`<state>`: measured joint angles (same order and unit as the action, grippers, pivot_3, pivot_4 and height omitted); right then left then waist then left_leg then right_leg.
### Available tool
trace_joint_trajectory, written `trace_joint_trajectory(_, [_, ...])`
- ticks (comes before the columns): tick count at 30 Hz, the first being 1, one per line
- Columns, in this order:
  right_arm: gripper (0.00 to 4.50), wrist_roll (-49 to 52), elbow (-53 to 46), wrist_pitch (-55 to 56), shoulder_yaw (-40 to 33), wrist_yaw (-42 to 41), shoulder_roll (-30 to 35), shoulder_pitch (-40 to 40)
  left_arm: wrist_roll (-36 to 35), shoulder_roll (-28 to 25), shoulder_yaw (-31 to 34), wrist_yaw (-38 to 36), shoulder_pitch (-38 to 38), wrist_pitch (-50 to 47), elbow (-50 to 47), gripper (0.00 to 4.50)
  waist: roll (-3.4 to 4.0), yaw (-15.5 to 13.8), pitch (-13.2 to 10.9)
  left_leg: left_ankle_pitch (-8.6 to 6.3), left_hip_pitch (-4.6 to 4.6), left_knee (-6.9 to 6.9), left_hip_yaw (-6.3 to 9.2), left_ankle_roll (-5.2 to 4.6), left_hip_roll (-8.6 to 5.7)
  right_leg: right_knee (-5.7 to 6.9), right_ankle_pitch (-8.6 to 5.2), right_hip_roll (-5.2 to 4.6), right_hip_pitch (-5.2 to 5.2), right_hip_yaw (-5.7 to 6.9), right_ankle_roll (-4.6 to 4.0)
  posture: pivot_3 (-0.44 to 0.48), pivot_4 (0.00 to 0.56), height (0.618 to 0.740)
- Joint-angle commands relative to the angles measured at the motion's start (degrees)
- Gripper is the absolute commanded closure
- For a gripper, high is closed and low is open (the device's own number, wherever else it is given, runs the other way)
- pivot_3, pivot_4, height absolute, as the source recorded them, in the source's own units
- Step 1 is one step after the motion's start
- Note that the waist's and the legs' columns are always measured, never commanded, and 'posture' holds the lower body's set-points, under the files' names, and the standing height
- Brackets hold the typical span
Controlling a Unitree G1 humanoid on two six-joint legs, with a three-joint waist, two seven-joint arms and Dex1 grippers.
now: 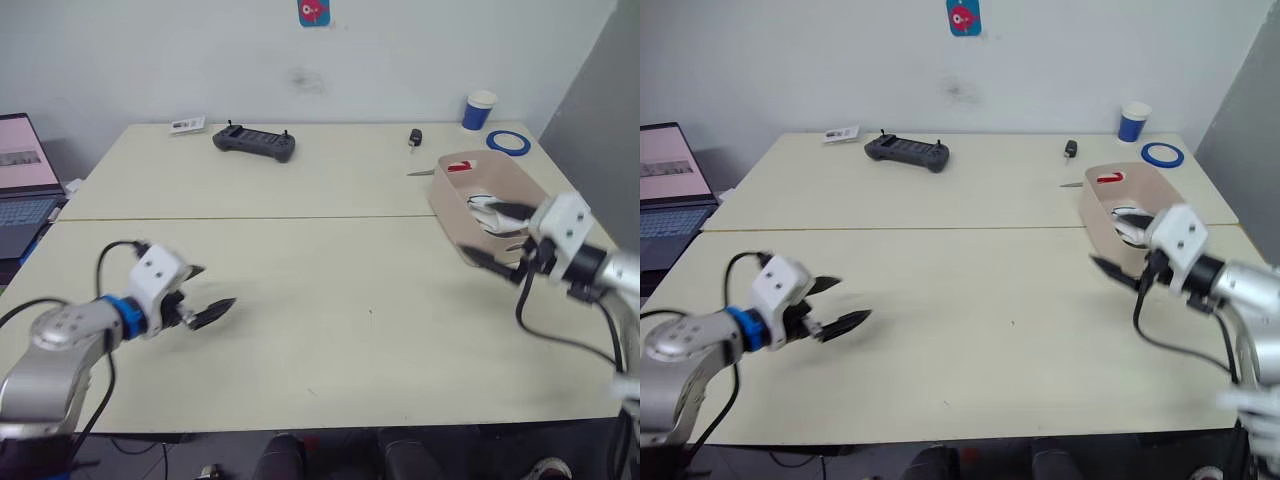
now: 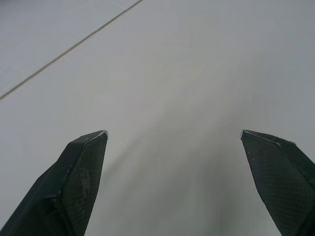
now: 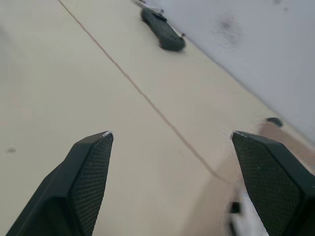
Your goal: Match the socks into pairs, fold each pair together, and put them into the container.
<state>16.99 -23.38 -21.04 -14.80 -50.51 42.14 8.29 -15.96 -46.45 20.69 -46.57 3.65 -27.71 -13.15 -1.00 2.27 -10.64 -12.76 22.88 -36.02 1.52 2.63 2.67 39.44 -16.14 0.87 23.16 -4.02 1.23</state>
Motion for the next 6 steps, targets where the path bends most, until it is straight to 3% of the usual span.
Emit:
trace_joint_trajectory(1, [0.38, -0.6, -2.8, 1.5, -3.5, 2.4, -0.8, -7.5, 1.0, 2.2, 6.7, 3.1, 5.5, 4.4, 1.9, 0.00, -0.08, -0.3, 0.1, 0.00, -0.02, -0.01, -0.06, 0.00, -0.03, -0.01, 0.02, -0.04, 0.00, -0.01, -0.02, 0.000, 0.150, 0.740])
trace_joint_trajectory(6, [0.38, -1.3, -1.2, 4.0, -4.4, 4.3, -1.2, -12.4, 1.6, 4.4, 8.3, 4.4, 10.4, 8.6, 4.9, 0.00, -0.24, -0.4, 0.1, 0.00, -0.03, -0.06, -0.22, 0.01, -0.08, -0.13, -0.01, -0.11, -0.02, -0.11, -0.19, 0.000, 0.150, 0.740])
